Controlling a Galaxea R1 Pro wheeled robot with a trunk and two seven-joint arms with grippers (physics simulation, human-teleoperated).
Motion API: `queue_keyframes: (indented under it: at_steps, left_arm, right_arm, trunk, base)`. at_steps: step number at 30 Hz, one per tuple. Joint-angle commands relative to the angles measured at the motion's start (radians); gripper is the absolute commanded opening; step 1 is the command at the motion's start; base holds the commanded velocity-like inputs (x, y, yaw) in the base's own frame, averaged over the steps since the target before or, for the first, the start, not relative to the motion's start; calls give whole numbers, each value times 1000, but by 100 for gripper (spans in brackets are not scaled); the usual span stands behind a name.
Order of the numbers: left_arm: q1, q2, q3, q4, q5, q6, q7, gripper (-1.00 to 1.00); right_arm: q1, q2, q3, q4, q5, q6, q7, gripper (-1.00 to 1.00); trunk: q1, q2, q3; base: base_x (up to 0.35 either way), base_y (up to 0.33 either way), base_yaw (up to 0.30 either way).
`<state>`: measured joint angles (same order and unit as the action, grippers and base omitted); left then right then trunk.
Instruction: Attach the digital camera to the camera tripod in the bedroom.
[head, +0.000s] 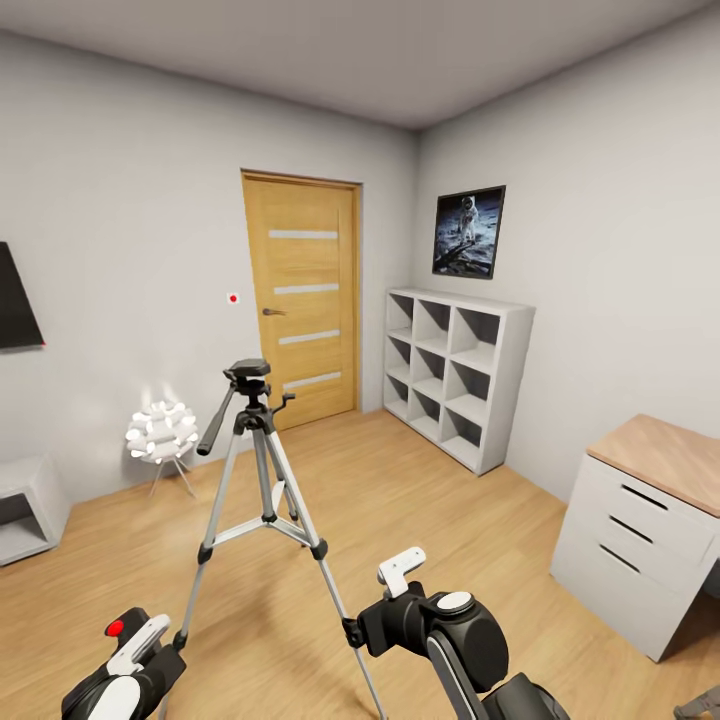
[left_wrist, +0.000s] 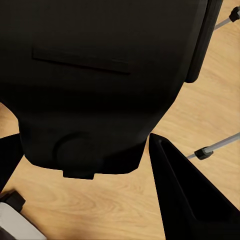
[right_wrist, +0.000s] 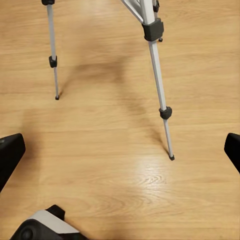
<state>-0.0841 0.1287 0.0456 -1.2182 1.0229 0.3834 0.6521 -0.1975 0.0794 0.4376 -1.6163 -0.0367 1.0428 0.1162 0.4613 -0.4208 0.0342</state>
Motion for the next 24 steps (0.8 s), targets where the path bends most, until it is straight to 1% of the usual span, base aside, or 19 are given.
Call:
queue_keyframes:
  at_steps: [1,3,13,14,16,18,24]
  left_arm:
    - [0,0,0,-1,4,5,5,-100]
    - [-1,0,0,-1,4,5,5,-100]
    - [-1,3,2,0,6,6,5,-100]
    - [-1,3,2,0,5,6,6,-100]
    - [11,6,13,0,-4,7,-4,-100]
    - [22,7,25,0,-3,7,-14,-100]
    - [30,7,27,0,-3,7,-16,-100]
  right_arm:
    - [0,0,0,-1,-3,4,0,100]
    - [0,0,-1,-1,-3,4,0,100]
    - [0,-1,0,-1,-3,4,0,100]
    - [0,-4,1,0,-3,4,0,100]
    - [-5,-16,8,0,-1,4,3,100]
    - [-7,-24,8,0,-1,4,2,100]
    - [-7,-24,8,0,-1,4,2,100]
  trunk:
    - [-4,7,3]
    - [-11,21,9]
    - [-11,21,9]
    - [-11,21,9]
    - [-11,21,9]
    - [-11,21,9]
    - [-11,21,9]
  base:
    - [0,0,0]
    - [0,0,0]
    - [0,0,0]
    - [0,0,0]
    - [0,0,0]
    - [0,0,0]
    - [0,0,0]
